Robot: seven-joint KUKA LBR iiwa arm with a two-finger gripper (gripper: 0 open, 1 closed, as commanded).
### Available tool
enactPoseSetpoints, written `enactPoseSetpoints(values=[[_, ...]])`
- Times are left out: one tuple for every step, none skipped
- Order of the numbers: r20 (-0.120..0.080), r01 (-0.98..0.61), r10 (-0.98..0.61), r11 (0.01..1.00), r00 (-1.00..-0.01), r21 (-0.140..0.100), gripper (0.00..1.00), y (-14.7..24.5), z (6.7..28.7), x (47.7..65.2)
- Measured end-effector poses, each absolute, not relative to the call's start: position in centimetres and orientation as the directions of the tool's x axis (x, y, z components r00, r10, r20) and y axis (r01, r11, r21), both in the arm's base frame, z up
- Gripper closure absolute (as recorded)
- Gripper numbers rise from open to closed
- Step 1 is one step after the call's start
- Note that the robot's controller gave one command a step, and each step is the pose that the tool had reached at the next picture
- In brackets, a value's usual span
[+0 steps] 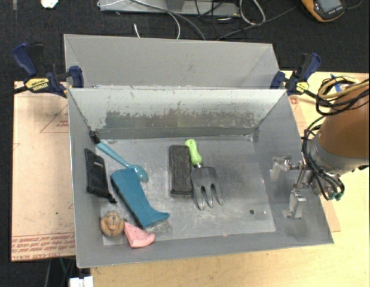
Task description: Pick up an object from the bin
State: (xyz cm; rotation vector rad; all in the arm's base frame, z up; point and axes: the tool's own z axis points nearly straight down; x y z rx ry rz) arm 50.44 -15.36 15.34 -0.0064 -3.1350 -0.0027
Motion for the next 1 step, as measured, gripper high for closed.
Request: enactPoseSetpoints(values=[[-0.001, 0.0, 0.0, 1.0, -1.0, 0.0, 0.0, -15.27, 15.79, 50.63]])
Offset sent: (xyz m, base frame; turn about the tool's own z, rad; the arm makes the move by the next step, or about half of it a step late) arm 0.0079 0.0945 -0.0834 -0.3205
